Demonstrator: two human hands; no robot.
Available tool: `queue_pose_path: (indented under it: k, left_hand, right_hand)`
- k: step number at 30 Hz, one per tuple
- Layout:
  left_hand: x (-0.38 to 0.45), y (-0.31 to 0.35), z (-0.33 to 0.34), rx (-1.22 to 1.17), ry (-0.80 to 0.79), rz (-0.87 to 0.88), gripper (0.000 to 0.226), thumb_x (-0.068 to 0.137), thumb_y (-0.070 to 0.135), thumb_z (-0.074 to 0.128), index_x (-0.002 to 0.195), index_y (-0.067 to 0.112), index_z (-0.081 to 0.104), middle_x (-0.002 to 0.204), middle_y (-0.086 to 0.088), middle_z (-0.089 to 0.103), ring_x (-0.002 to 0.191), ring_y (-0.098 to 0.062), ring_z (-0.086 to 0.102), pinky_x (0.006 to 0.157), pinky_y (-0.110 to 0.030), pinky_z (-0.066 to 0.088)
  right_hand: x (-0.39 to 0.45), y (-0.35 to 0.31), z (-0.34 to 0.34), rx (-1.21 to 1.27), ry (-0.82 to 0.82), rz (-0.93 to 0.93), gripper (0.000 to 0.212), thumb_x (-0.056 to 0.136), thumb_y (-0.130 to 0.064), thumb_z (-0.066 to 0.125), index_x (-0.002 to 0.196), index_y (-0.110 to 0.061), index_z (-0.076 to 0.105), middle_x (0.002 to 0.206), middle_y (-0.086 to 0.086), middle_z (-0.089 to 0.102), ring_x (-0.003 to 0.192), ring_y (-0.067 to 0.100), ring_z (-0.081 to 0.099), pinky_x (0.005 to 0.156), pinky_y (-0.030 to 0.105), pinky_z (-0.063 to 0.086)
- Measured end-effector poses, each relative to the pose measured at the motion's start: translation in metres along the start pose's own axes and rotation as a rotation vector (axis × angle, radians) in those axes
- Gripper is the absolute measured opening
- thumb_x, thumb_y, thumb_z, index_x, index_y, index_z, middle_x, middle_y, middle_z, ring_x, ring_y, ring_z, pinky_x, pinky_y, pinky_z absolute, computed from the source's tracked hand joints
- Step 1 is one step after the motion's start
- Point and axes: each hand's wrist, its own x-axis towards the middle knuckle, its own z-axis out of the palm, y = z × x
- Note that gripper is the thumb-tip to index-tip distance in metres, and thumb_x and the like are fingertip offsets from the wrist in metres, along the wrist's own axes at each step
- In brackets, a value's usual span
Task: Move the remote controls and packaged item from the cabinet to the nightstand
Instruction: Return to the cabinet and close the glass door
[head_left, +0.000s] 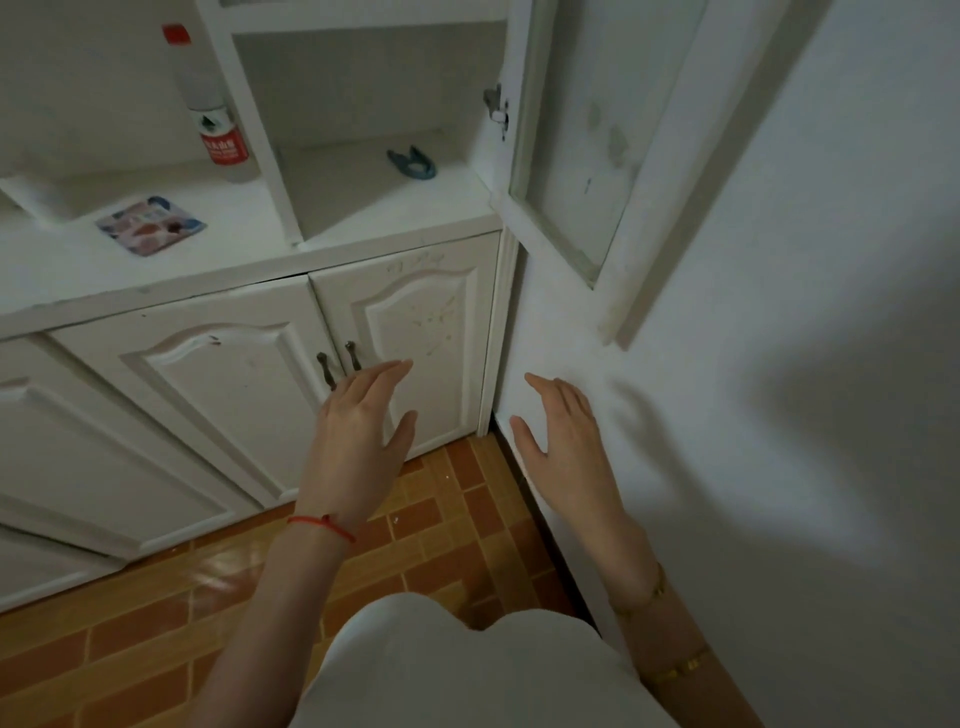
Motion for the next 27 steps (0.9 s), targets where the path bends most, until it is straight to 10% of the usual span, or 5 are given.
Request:
queue_pose_path:
  k: [15, 27]
  left_hand:
    - [0.131, 0.104, 0.016, -0.173, 0.029, 0.402, 0.050, 0.092, 0.020, 0.059, 0.140, 0.010, 0.048, 0.137, -0.008, 0.055, 0.128, -0.023, 0.049, 0.111, -0.036, 0.038]
    - [0.206, 0.184, 0.045, -0.275, 0.051, 0.496, 0.069, 0.092, 0.023, 0.059, 0.152, 0.012, 0.025, 0.160, -0.008, 0.023, 0.147, -0.022, 0.024, 0.120, -0.027, 0.018]
  right_hand:
    - [0.057, 0.007, -0.102, 0.029, 0.645, -0.054, 0.038, 0.096, -0.012, 0.051, 0.134, -0.005, 0.046, 0.131, 0.010, 0.050, 0.125, 0.018, 0.044, 0.108, 0.012, 0.028]
    - [0.150, 0.006, -0.160, 0.053, 0.623, -0.110, 0.050, 0.103, -0.019, 0.037, 0.150, -0.005, 0.028, 0.156, 0.009, 0.033, 0.145, 0.021, 0.028, 0.118, 0.021, 0.018]
